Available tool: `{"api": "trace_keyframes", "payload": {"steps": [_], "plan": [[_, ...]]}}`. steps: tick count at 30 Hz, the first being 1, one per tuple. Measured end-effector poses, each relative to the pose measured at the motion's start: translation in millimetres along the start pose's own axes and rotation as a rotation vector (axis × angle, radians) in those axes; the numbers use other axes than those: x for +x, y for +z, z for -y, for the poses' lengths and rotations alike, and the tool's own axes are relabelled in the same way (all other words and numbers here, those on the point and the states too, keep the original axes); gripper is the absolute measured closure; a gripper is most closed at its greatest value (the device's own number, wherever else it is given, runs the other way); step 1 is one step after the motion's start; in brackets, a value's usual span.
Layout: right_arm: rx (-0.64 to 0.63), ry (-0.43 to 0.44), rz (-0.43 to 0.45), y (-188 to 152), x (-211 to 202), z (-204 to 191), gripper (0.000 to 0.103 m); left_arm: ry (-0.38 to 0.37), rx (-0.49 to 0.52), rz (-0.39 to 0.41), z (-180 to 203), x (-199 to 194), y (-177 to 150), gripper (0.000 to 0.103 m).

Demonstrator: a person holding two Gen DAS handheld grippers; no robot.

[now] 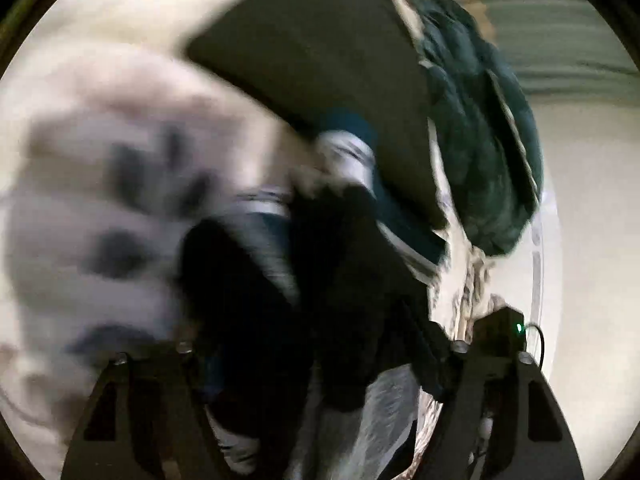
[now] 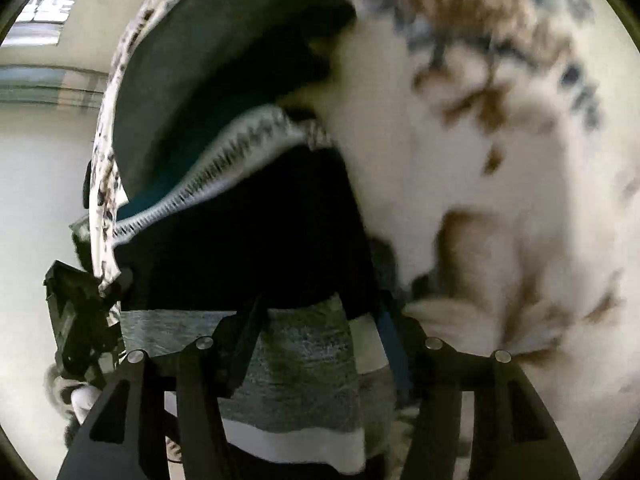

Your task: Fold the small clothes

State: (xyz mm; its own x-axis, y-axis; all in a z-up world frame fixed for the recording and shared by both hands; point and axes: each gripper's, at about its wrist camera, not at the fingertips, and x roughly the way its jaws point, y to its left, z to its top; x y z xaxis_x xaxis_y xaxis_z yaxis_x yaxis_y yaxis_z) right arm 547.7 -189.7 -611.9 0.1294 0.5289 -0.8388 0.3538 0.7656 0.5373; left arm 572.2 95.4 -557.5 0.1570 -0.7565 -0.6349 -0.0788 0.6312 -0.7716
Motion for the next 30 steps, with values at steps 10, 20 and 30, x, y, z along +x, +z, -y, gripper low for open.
{"api": "trace_keyframes", "payload": {"steps": [10, 20, 30], "plan": [[0.132, 0.146, 0.074, -10, -16, 28, 0.083, 0.029, -0.001, -0.059, -17, -13, 23, 0.047], [-0.035, 0.023, 0.072, -25, -68, -5, 0.037, 0.199, 0.01, 0.184, 19, -110, -49, 0.026], [-0.053, 0.054, -0.04, -70, -89, 33, 0.037, 0.26, -0.04, 0.208, 10, -68, -130, 0.027]]}}
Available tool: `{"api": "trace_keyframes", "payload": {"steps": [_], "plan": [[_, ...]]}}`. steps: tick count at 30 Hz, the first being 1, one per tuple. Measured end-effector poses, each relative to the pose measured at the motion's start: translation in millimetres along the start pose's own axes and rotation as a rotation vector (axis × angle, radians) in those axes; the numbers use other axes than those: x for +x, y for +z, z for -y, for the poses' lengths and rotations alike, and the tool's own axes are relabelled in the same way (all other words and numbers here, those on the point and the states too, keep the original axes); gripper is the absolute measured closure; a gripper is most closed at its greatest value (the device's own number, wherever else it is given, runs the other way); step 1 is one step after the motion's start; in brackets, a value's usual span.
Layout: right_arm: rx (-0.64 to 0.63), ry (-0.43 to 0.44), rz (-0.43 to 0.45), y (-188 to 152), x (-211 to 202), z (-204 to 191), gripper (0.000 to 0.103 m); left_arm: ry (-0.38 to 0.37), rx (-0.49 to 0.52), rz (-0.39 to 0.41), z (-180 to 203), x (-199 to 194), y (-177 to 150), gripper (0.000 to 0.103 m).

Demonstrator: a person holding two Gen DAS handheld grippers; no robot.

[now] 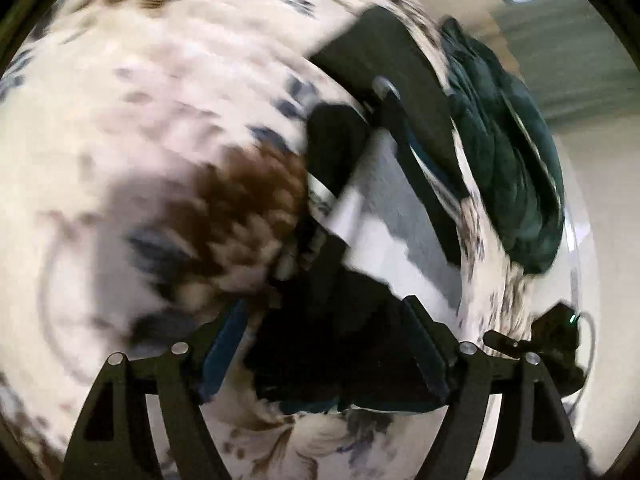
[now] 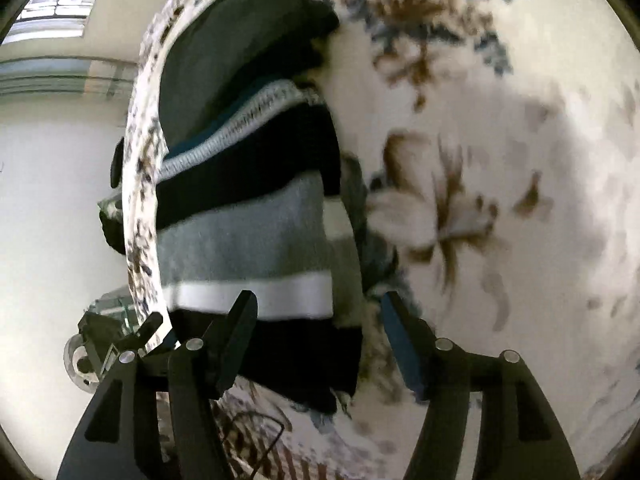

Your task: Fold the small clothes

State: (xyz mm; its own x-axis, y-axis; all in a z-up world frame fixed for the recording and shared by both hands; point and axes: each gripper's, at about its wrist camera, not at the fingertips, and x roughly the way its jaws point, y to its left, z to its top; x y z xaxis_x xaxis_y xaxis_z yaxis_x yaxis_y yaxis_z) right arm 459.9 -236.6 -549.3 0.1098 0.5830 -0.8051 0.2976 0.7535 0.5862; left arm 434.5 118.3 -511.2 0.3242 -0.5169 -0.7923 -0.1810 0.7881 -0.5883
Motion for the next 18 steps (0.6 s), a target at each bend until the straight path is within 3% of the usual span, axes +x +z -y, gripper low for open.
{"api": "trace_keyframes", "payload": {"steps": [1, 2, 3, 5, 7, 8, 10, 11, 12, 13, 16, 18], "plan": [[-0.003, 0.011, -0.018, -3, 12, -6, 0.037, 0.024, 0.032, -0.002, 5, 6, -6, 0.031], [-0.023, 0.024, -0.047, -12, 22, -9, 0.037, 0.034, 0.087, 0.01, 14, 12, -14, 0.056], [-0.048, 0.028, -0.066, -23, 31, -9, 0.04, 0.05, 0.113, 0.015, 19, 15, -16, 0.072], [-0.086, 0.01, -0.098, -36, 50, -15, 0.092, -0.015, 0.111, 0.029, 22, 6, -16, 0.08], [-0.084, 0.012, -0.087, -48, 57, -20, 0.096, -0.162, 0.024, 0.051, 8, -11, -8, 0.081], [-0.078, 0.054, -0.07, -52, 53, -22, 0.096, -0.173, -0.013, 0.065, -1, -16, -2, 0.081], [-0.064, 0.132, -0.041, -57, 41, -24, 0.097, -0.128, -0.019, 0.044, -15, -13, 7, 0.082], [-0.064, 0.12, -0.027, -58, 36, -23, 0.097, -0.067, -0.012, 0.033, -23, -8, 12, 0.081], [-0.065, 0.097, -0.024, -59, 36, -20, 0.097, -0.053, -0.019, 0.011, -31, -2, 16, 0.08], [-0.063, 0.067, -0.03, -59, 39, -15, 0.097, -0.071, -0.039, -0.019, -34, 6, 18, 0.075], [-0.078, 0.025, -0.099, -59, 56, -7, 0.096, -0.042, -0.088, -0.022, -36, -2, 18, 0.042], [-0.091, 0.031, -0.121, -54, 53, -8, 0.091, -0.051, -0.118, 0.034, -34, -27, -2, 0.037]]}}
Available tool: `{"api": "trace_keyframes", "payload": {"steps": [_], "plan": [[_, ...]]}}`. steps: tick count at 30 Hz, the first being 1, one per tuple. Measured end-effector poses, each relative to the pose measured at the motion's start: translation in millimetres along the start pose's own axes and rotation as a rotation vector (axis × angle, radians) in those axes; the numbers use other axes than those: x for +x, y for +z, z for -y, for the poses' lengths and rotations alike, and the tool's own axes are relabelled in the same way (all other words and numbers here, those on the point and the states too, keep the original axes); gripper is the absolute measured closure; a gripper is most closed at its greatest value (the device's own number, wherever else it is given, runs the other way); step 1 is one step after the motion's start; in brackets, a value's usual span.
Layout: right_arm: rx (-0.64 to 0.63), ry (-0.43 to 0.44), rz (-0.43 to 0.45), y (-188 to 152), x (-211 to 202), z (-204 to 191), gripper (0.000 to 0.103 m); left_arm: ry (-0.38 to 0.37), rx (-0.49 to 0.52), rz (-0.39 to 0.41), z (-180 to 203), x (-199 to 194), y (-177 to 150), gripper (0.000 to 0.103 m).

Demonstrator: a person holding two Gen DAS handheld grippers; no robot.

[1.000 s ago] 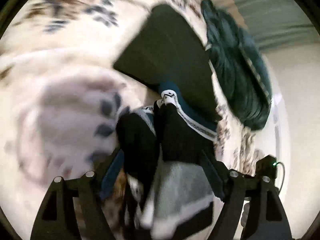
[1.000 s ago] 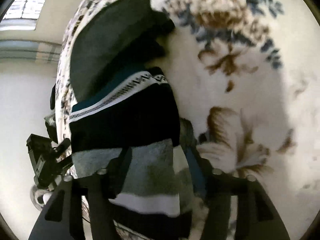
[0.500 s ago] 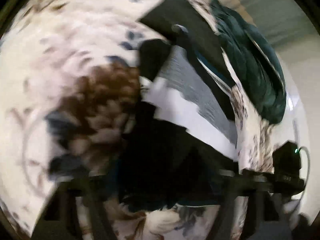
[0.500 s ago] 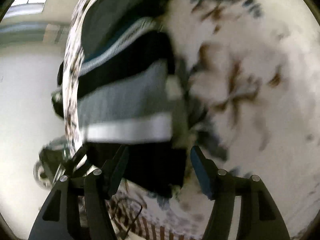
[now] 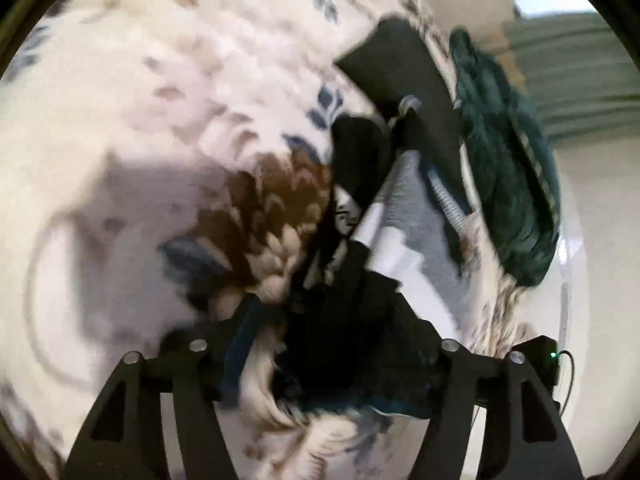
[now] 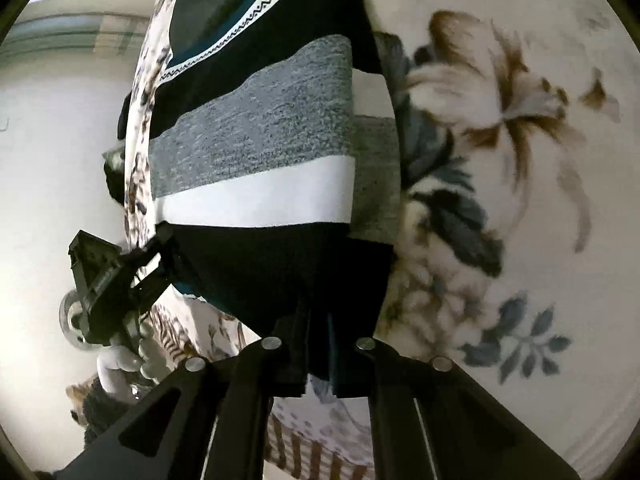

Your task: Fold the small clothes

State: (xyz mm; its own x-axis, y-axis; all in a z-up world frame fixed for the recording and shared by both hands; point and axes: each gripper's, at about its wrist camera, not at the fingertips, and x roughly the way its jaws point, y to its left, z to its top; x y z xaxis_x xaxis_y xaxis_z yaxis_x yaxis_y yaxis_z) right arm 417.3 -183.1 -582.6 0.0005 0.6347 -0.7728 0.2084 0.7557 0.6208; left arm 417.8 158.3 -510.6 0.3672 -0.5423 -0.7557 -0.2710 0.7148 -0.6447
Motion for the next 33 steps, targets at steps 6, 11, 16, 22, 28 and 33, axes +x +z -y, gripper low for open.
{"api": "trace_keyframes", "payload": {"steps": [6, 11, 16, 22, 28, 33], "plan": [[0.015, 0.044, 0.113, 38, -53, 18, 0.028, -0.13, -0.227, 0.138, 0, -19, -79, 0.019], [0.072, 0.142, 0.089, 110, -34, 49, 0.028, -0.245, -0.39, 0.155, 3, 51, -93, 0.019], [0.062, 0.236, -0.018, 161, 15, 57, 0.028, -0.257, -0.449, 0.187, -4, 80, -91, 0.018], [0.03, 0.361, -0.007, 190, 41, 38, 0.031, -0.219, -0.538, 0.258, -8, 80, -89, 0.017], [0.045, 0.329, 0.071, 184, 41, 22, 0.084, -0.142, -0.383, 0.212, 14, 76, -66, 0.017], [0.157, 0.329, 0.235, 114, -39, 46, 0.085, -0.13, -0.176, 0.061, 34, 69, -41, 0.017]]}}
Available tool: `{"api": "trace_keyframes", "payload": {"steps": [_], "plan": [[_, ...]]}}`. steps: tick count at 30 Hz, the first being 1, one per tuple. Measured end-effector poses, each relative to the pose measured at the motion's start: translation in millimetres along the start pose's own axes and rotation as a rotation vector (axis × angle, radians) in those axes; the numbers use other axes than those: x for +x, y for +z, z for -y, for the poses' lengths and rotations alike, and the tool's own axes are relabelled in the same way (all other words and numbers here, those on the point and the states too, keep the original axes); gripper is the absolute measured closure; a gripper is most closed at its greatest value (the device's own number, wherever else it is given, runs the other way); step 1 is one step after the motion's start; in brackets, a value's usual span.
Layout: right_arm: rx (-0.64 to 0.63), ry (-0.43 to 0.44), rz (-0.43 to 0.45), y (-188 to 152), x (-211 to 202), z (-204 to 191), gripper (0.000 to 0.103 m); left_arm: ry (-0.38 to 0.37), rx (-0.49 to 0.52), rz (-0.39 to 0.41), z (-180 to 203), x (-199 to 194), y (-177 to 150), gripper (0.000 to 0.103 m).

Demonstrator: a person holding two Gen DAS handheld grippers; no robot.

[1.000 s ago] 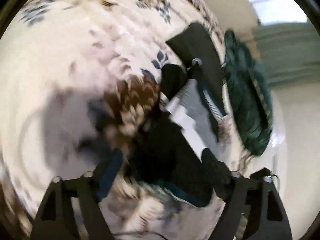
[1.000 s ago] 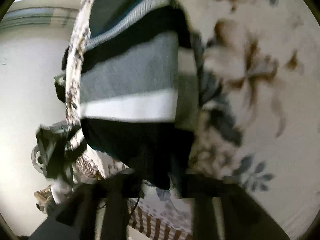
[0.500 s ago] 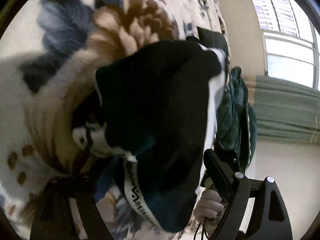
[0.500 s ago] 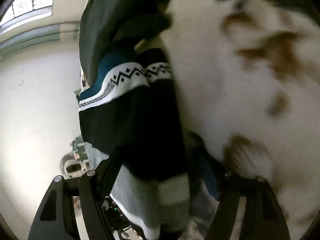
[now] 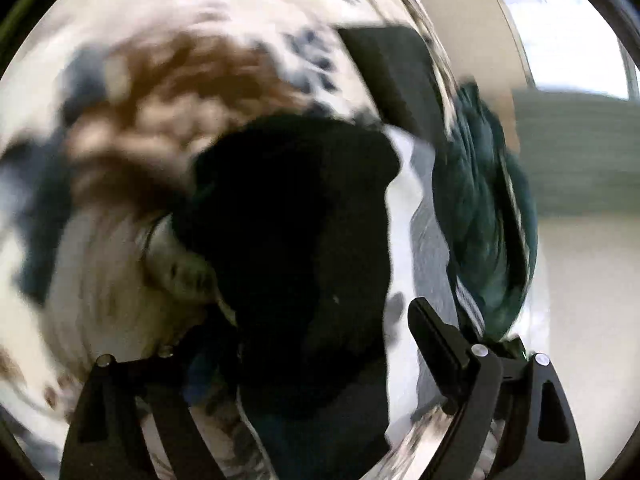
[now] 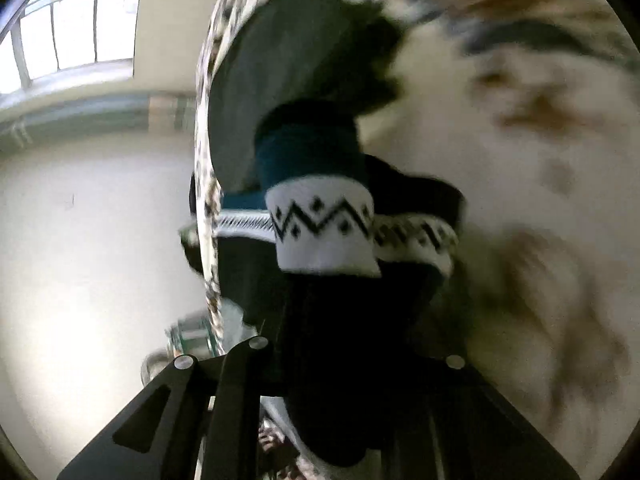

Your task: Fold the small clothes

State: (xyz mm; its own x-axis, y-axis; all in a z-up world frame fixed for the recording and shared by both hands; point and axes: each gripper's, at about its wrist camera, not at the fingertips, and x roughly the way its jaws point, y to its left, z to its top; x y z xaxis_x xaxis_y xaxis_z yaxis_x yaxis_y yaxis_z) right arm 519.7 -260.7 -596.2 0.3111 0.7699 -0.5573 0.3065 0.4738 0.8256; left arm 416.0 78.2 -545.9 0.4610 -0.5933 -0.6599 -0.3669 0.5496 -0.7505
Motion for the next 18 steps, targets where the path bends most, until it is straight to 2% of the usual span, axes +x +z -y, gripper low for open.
{"api": "trace_keyframes", "payload": {"steps": [2, 4, 6, 7, 9, 10, 12, 14, 16, 17, 18], "plan": [[0.068, -0.005, 0.069, -29, -34, 12, 0.086, 0.004, 0.09, -0.069, 16, 3, 10, 0.017], [0.158, -0.039, 0.15, -74, -72, 34, 0.086, 0.038, 0.191, -0.122, 33, 5, 15, 0.017], [0.205, -0.087, 0.203, -114, -92, 52, 0.085, 0.079, 0.251, -0.13, 43, 1, 17, 0.017], [0.236, -0.11, 0.201, -131, -97, 65, 0.08, 0.096, 0.273, -0.123, 48, -2, 16, 0.017], [0.271, -0.189, 0.148, -149, -101, 87, 0.077, 0.137, 0.303, -0.097, 55, -6, 16, 0.017], [0.262, -0.225, 0.135, -152, -105, 91, 0.068, 0.138, 0.301, -0.09, 56, -6, 17, 0.017], [0.213, -0.287, 0.149, -152, -122, 89, 0.06, 0.152, 0.283, -0.097, 53, 3, 19, 0.017], [0.147, -0.321, 0.165, -145, -134, 79, 0.059, 0.155, 0.227, -0.11, 46, 23, 33, 0.017], [0.083, -0.344, 0.178, -135, -137, 63, 0.059, 0.097, 0.117, -0.127, 34, 41, 43, 0.018], [0.05, -0.351, 0.178, -125, -138, 53, 0.059, 0.031, 0.053, -0.116, 28, 49, 48, 0.028], [0.01, -0.372, 0.178, -111, -137, 44, 0.059, 0.015, 0.032, -0.101, 27, 53, 51, 0.031]]}}
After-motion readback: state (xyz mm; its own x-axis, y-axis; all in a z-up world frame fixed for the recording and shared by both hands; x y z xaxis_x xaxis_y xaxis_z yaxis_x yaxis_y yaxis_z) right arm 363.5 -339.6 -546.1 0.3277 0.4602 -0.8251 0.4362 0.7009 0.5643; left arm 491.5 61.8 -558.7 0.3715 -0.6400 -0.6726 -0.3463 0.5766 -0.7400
